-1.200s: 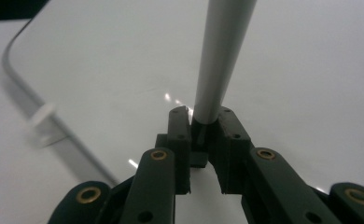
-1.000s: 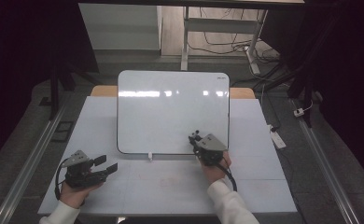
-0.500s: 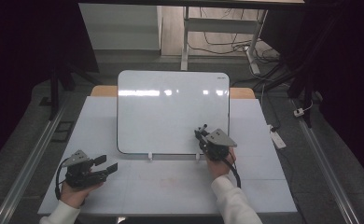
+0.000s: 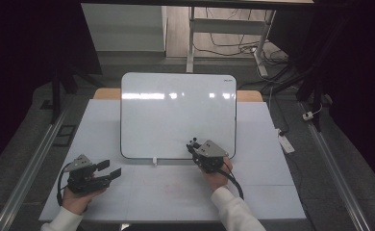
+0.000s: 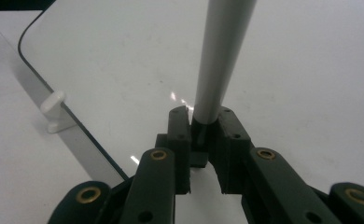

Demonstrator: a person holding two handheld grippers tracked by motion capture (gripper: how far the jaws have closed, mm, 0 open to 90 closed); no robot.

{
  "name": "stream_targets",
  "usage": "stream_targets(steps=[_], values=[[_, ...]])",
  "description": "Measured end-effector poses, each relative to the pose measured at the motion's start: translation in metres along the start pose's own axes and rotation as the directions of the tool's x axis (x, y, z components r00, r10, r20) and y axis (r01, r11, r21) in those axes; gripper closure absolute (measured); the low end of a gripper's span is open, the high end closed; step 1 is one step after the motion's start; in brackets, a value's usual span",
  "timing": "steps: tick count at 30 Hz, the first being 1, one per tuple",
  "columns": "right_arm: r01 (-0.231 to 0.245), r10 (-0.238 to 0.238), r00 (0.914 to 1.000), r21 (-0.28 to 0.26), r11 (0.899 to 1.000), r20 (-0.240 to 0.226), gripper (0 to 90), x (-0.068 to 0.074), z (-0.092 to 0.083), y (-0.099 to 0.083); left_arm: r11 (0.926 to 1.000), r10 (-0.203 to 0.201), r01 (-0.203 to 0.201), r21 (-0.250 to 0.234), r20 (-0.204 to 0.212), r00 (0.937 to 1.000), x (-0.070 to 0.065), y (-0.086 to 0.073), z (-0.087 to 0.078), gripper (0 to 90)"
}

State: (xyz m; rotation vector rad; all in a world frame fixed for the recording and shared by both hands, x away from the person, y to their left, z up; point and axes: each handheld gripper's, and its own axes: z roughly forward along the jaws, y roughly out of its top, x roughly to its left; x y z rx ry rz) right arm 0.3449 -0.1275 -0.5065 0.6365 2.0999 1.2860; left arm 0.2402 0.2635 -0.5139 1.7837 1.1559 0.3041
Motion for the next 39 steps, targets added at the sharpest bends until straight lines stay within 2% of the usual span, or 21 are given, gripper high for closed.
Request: stream_targets(steps=[2,4,5,7,9,11,12,13,16,23,31,33,36,38,39], values=[[-0.038,0.038,0.9978,-0.009,0.999,0.054,77.6,-0.012,-0.007,0.0,1.0,0.002,-0.002,-0.002,-0.001,1.0,-0.001,0.0,0.0,34.3],[-0.079,0.08,0.9916,-0.015,0.997,0.101,77.6,-0.026,-0.015,-0.001,1.0,0.005,-0.005,-0.002,-0.001,1.0,-0.002,0.001,0.0,34.2],[-0.09,0.091,0.9901,-0.012,0.996,0.107,77.6,-0.028,-0.017,-0.002,0.9999,0.011,-0.011,0.0,0.0,0.9999,-0.003,0.002,0.001,34.2],[-0.075,0.074,0.9924,0.01,0.997,0.099,77.6,-0.027,-0.022,-0.004,0.9998,0.019,-0.019,-0.002,0.003,0.9998,-0.005,0.004,0.002,34.0],[-0.092,0.092,0.995,-0.003,0.996,0.038,77.5,-0.023,-0.027,-0.004,0.9994,0.035,-0.035,-0.009,0.003,0.9994,-0.009,0.006,0.002,34.0],[-0.107,0.107,0.994,-0.011,0.994,-0.023,77.5,-0.02,-0.033,-0.003,0.9986,0.049,-0.049,-0.019,0.011,0.9987,-0.013,0.01,0.003,33.9],[-0.122,0.12,0.991,-0.019,0.992,-0.058,77.5,-0.019,-0.036,-0.002,0.9977,0.064,-0.064,-0.023,0.015,0.9978,-0.017,0.013,0.005,33.9],[-0.144,0.141,0.984,-0.025,0.989,-0.109,77.5,-0.018,-0.04,0.0,0.9968,0.077,-0.077,-0.024,0.018,0.9969,-0.02,0.016,0.006,33.9],[-0.155,0.147,0.9739,-0.032,0.987,-0.173,77.5,-0.013,-0.05,0.005,0.9932,0.114,-0.114,-0.027,0.028,0.993,-0.031,0.025,0.01,33.8],[-0.152,0.142,0.9541,-0.017,0.988,-0.264,77.4,-0.001,-0.057,0.009,0.9816,0.188,-0.184,-0.051,0.09,0.9781,-0.064,0.05,0.021,33.5],[-0.127,0.126,0.9233,0.019,0.992,-0.363,77.4,0.019,-0.044,0.013,0.9683,0.247,-0.236,-0.082,0.174,0.9533,-0.1,0.08,0.041,33.4],[-0.131,0.131,0.9123,0.027,0.991,-0.388,77.4,0.022,-0.041,0.013,0.965,0.26,-0.248,-0.084,0.189,0.9469,-0.106,0.086,0.047,33.4],[-0.124,0.126,0.9024,0.032,0.992,-0.412,77.3,0.026,-0.039,0.013,0.9649,0.262,-0.251,-0.079,0.212,0.9415,-0.11,0.092,0.055,33.8],[-0.125,0.128,0.899,0.035,0.992,-0.419,77.3,0.028,-0.039,0.014,0.9659,0.259,-0.248,-0.073,0.222,0.94,-0.112,0.093,0.06,34.1],[-0.13,0.132,0.8944,0.033,0.991,-0.427,77.3,0.028,-0.038,0.014,0.9663,0.257,-0.248,-0.069,0.229,0.9387,-0.112,0.093,0.062,34.5]])
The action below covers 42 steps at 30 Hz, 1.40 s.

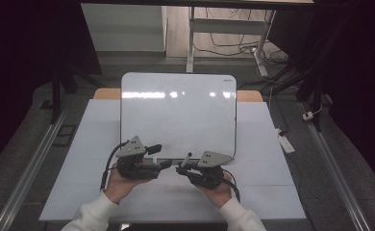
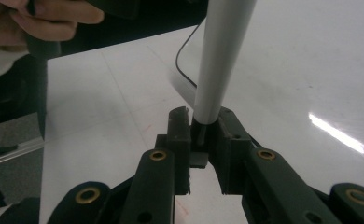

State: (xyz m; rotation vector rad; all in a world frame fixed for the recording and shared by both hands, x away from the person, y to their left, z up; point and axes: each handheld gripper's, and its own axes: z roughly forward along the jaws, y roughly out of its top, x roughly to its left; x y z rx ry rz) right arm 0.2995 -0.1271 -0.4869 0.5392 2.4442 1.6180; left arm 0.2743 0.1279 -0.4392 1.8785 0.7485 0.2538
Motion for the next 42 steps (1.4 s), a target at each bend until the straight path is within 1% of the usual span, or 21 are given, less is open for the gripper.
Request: stream_targets(steps=[6,8,13,14,16,17,19,20,22,24,27,29,30,32,33,36,37,38,39,41,42], values=[[-0.003,0.003,0.9995,0.0,1.0,-0.031,77.2,0.004,0.003,0.001,0.9998,0.015,-0.015,0.009,0.029,0.9995,-0.003,0.002,0.008,38.8],[-0.006,0.006,0.999,0.001,1.0,-0.044,77.2,0.007,0.004,0.002,0.9999,0.014,-0.014,0.005,0.062,0.998,-0.003,0.002,0.01,40.3],[-0.019,0.021,0.9971,0.022,1.0,-0.073,77.2,0.008,0.011,0.001,0.999,0.042,-0.043,0.005,0.131,0.9905,-0.011,0.003,0.018,45.8],[-0.016,0.018,0.9971,0.028,0.999,-0.073,77.2,0.008,0.012,0.001,0.9986,0.051,-0.053,0.006,0.134,0.9896,-0.013,0.003,0.02,49.9],[-0.015,0.018,0.9964,0.028,0.999,-0.083,77.2,0.01,0.014,0.001,0.9982,0.06,-0.061,0.001,0.149,0.987,-0.013,0.002,0.022,66.5],[-0.016,0.019,0.9962,0.033,0.999,-0.085,77.0,0.011,0.014,0.001,0.9977,0.068,-0.068,-0.005,0.14,0.9879,-0.014,0.002,0.023,76.0],[-0.036,0.039,0.9943,0.032,0.999,-0.099,76.4,0.01,0.015,0.0,0.9946,0.104,-0.104,-0.004,0.093,0.9902,-0.016,0.003,0.021,79.5],[-0.047,0.05,0.9927,0.029,0.998,-0.11,75.6,0.01,0.015,0.0,0.9946,0.104,-0.104,-0.007,0.086,0.9909,-0.016,0.003,0.02,80.6],[-0.031,0.032,0.995,0.016,0.999,-0.095,71.6,0.013,0.014,0.0,0.9968,0.079,-0.078,-0.018,0.078,0.9938,-0.013,0.003,0.017,81.1],[-0.012,0.012,0.9981,-0.005,1.0,-0.061,61.6,0.017,0.01,0.002,0.9976,0.065,-0.064,-0.026,0.048,0.9967,-0.006,0.006,0.009,81.1],[-0.009,0.009,0.9999,-0.044,0.999,-0.005,55.6,0.016,-0.007,0.007,0.9979,0.01,-0.01,-0.064,-0.002,0.9999,0.012,0.016,-0.005,81.1],[-0.023,0.025,0.9989,-0.057,0.998,0.039,53.5,0.01,-0.022,0.006,0.9973,-0.008,0.003,-0.073,-0.056,0.9984,0.025,0.027,-0.013,81.1],[-0.03,0.034,0.9976,-0.062,0.998,0.061,52.8,0.006,-0.031,0.005,0.9969,-0.015,0.008,-0.078,-0.089,0.9959,0.032,0.033,-0.016,81.1],[-0.047,0.054,0.9932,-0.07,0.996,0.103,52.5,-0.001,-0.049,-0.002,0.9962,-0.032,0.019,-0.084,-0.16,0.9866,0.047,0.047,-0.021,81.0],[-0.055,0.063,0.9904,-0.069,0.996,0.123,52.5,-0.005,-0.058,-0.006,0.9959,-0.046,0.031,-0.085,-0.183,0.982,0.054,0.053,-0.023,80.9],[-0.08,0.092,0.9799,-0.076,0.994,0.177,52.5,-0.014,-0.085,-0.017,0.9941,-0.093,0.074,-0.079,-0.264,0.96,0.079,0.071,-0.025,80.9],[-0.085,0.098,0.9761,-0.078,0.993,0.194,52.5,-0.017,-0.093,-0.021,0.9931,-0.108,0.089,-0.076,-0.291,0.9506,0.087,0.077,-0.025,80.9],[-0.091,0.106,0.9721,-0.081,0.993,0.209,52.5,-0.019,-0.101,-0.025,0.9925,-0.118,0.1,-0.07,-0.322,0.9393,0.095,0.081,-0.025,80.9],[-0.097,0.113,0.9677,-0.081,0.992,0.226,52.5,-0.02,-0.109,-0.029,0.9917,-0.127,0.112,-0.062,-0.356,0.9256,0.103,0.086,-0.024,80.9],[-0.106,0.125,0.9575,-0.084,0.991,0.26,52.5,-0.023,-0.122,-0.036,0.9844,-0.176,0.163,-0.066,-0.389,0.9045,0.121,0.092,-0.023,80.9],[-0.115,0.134,0.9528,-0.085,0.99,0.272,52.5,-0.025,-0.127,-0.039,0.9814,-0.191,0.182,-0.063,-0.408,0.8929,0.128,0.095,-0.023,80.9]])
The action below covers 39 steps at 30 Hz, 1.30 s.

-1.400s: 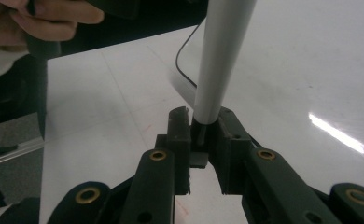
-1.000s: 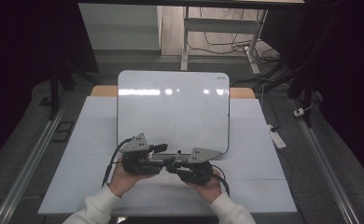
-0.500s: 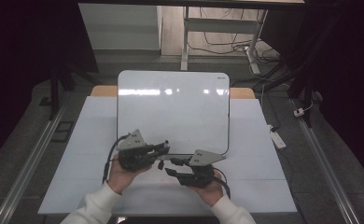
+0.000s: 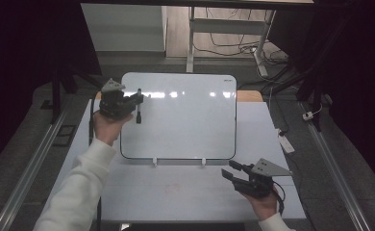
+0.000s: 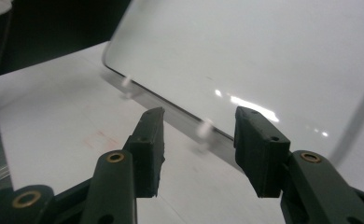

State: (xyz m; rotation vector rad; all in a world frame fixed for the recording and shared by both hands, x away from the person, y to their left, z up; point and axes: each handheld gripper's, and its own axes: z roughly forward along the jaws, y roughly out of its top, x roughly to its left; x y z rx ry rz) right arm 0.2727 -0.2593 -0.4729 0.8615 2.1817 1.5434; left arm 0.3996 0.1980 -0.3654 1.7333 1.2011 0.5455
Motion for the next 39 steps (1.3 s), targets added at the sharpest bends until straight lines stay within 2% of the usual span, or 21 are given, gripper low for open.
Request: stream_targets(steps=[3,7,11,13,17,21,30,33,37,39], values=[[-0.009,0.009,0.9992,0.004,1.0,0.04,52.4,-0.009,-0.01,-0.006,0.9987,-0.047,0.047,0.019,-0.04,0.9981,0.014,0.01,0.012,80.8],[-0.02,0.02,0.9972,-0.002,1.0,0.072,52.2,-0.016,-0.015,-0.009,0.9961,-0.074,0.078,0.042,-0.091,0.9931,0.025,0.017,0.029,80.8],[-0.022,0.022,0.9968,-0.01,1.0,0.077,52.2,-0.019,-0.017,-0.009,0.9957,-0.085,0.089,0.026,-0.133,0.9875,0.03,0.02,0.038,80.6],[-0.018,0.019,0.9965,-0.008,1.0,0.081,52.2,-0.019,-0.017,-0.009,0.9952,-0.096,0.097,0.007,-0.135,0.9862,0.033,0.019,0.042,80.6],[-0.018,0.018,0.997,-0.003,1.0,0.075,52.1,-0.019,-0.016,-0.011,0.9978,-0.065,0.064,-0.015,-0.152,0.9862,0.033,0.015,0.049,80.2],[-0.01,0.01,0.9977,0.001,1.0,0.067,52.0,-0.018,-0.014,-0.012,0.9996,-0.011,0.006,-0.027,-0.164,0.9863,0.03,0.013,0.053,79.9],[0.001,-0.002,0.9987,0.013,1.0,0.051,51.7,-0.017,-0.011,-0.014,0.9959,0.065,-0.073,-0.053,-0.142,0.9877,0.037,0.007,0.053,78.0],[0.0,0.0,0.9988,0.017,1.0,0.049,51.7,-0.017,-0.01,-0.015,0.9948,0.074,-0.082,-0.06,-0.134,0.9882,0.039,0.005,0.052,74.9],[0.001,-0.001,0.9987,0.016,1.0,0.05,51.7,-0.017,-0.01,-0.015,0.9939,0.08,-0.09,-0.064,-0.136,0.9874,0.04,0.005,0.051,76.2],[-0.001,0.001,0.9988,0.015,1.0,0.049,51.6,-0.017,-0.01,-0.015,0.9929,0.085,-0.095,-0.072,-0.134,0.9874,0.04,0.005,0.048,70.9]])
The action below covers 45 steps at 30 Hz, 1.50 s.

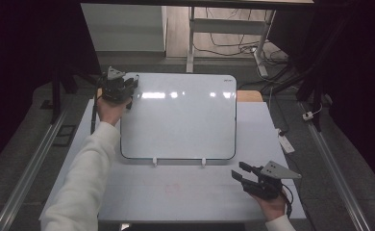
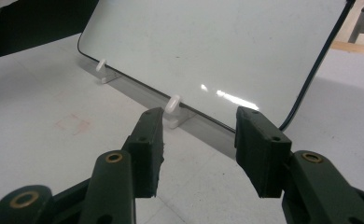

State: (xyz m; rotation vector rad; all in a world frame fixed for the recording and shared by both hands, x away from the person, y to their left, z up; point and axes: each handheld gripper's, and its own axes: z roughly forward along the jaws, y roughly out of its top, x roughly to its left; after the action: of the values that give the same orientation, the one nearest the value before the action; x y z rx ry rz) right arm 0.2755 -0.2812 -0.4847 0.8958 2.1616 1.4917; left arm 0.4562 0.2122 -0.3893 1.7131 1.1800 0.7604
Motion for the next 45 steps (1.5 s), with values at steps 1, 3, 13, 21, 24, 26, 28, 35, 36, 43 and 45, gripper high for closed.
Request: stream_targets(steps=[1,3,13,21,24,26,28,35,36,43,45], values=[[0.0,0.0,1.0,0.001,1.0,0.001,51.6,0.0,0.0,0.0,1.0,-0.001,0.001,-0.006,0.01,1.0,0.0,0.0,-0.002,66.1],[0.002,-0.002,1.0,0.006,1.0,0.004,51.3,-0.001,0.0,-0.001,1.0,0.003,-0.002,-0.007,0.025,0.9997,0.0,0.001,-0.007,59.4],[0.044,-0.048,0.9971,0.054,0.998,0.06,49.5,-0.013,-0.001,-0.006,0.9926,0.095,-0.107,0.057,0.186,0.978,-0.019,-0.015,-0.054,37.7],[0.057,-0.065,0.9943,0.088,0.994,0.085,48.5,-0.022,-0.001,-0.01,0.9851,0.126,-0.152,0.082,0.256,0.9584,-0.039,-0.054,-0.098,34.3],[0.064,-0.073,0.9934,0.102,0.993,0.089,48.4,-0.023,0.0,-0.012,0.9865,0.11,-0.14,0.086,0.287,0.9516,-0.044,-0.074,-0.113,33.7],[0.064,-0.074,0.9933,0.11,0.992,0.089,48.3,-0.026,0.001,-0.013,0.9863,0.099,-0.134,0.097,0.302,0.948,-0.047,-0.089,-0.121,33.2],[0.069,-0.08,0.9927,0.117,0.991,0.09,48.1,-0.028,0.002,-0.014,0.9842,0.092,-0.134,0.115,0.315,0.9445,-0.049,-0.104,-0.129,32.9],[0.104,-0.115,0.9896,0.128,0.986,0.086,47.2,-0.027,0.004,-0.014,0.9824,0.036,-0.093,0.162,0.328,0.9441,-0.046,-0.146,-0.149,31.9],[0.106,-0.118,0.9894,0.13,0.986,0.085,46.9,-0.027,0.004,-0.014,0.9817,0.028,-0.088,0.169,0.327,0.9445,-0.045,-0.151,-0.151,31.7],[0.123,-0.136,0.9875,0.14,0.982,0.08,45.9,-0.028,0.007,-0.016,0.9733,-0.001,-0.075,0.217,0.33,0.9438,-0.044,-0.179,-0.161,31.0],[0.12,-0.133,0.9875,0.143,0.982,0.084,45.9,-0.029,0.006,-0.016,0.9732,-0.019,-0.058,0.222,0.331,0.9433,-0.043,-0.185,-0.161,31.0]])
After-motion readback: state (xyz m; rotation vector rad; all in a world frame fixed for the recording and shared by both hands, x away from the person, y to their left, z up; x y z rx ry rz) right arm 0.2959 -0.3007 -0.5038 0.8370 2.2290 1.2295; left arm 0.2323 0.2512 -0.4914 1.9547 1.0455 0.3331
